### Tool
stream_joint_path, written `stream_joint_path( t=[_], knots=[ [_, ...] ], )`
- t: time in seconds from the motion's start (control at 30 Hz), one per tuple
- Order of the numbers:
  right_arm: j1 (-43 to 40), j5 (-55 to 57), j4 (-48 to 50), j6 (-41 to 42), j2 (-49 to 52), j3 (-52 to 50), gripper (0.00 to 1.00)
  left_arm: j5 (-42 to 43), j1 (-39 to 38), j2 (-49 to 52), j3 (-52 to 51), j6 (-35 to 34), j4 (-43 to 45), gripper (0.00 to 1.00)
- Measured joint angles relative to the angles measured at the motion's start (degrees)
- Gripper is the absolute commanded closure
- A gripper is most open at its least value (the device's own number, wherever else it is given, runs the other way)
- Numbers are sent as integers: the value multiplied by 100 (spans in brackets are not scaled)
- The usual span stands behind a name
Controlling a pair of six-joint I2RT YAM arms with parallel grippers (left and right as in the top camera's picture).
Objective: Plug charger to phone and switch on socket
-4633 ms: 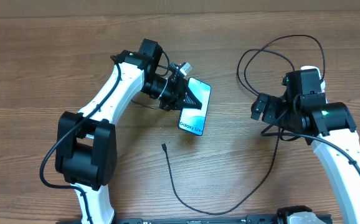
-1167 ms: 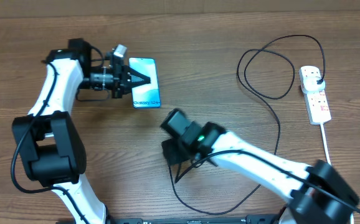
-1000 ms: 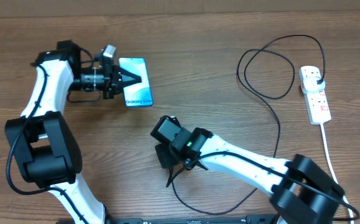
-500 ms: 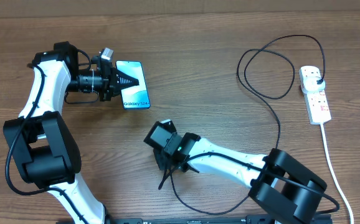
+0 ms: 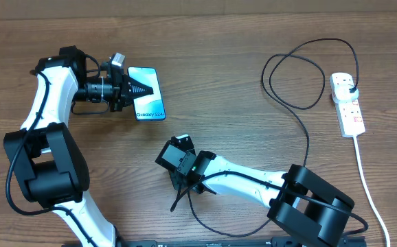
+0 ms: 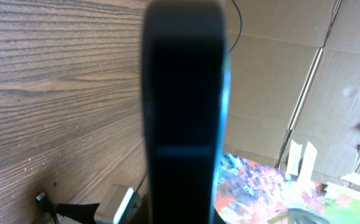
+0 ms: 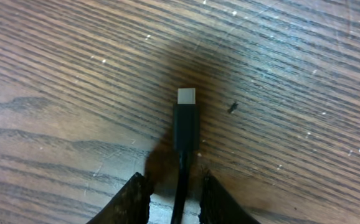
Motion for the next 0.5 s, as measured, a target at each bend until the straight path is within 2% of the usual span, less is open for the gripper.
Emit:
stream_joint_path(
  t=[0.23,0.3,0.5],
  knots=[
    [-4,98,205,68,52,2,71,-20,0,0,0,216,-155,96],
    [-2,133,221,85,55,2,75,-20,0,0,0,262,-155,96],
    [-4,186,223,87,74,2,96,-20,-2,0,0,330,-157,96]
  ],
)
